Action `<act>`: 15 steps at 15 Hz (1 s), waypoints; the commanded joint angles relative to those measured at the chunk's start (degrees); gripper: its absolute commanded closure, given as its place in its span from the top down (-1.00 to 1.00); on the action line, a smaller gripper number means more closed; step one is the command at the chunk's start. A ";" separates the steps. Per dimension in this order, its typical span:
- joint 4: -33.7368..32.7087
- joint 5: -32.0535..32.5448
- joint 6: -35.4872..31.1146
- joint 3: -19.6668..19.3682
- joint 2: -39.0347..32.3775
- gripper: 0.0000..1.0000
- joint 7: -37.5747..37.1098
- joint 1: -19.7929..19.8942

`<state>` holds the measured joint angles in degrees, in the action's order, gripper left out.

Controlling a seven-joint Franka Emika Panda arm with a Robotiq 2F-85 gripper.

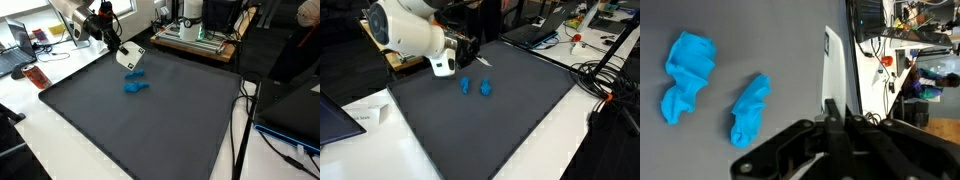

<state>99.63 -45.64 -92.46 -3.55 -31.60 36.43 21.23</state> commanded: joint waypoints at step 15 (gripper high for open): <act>-21.56 5.09 14.85 1.00 -17.29 -0.98 8.54 1.62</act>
<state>82.90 -42.83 -80.81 -3.24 -45.65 43.35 22.04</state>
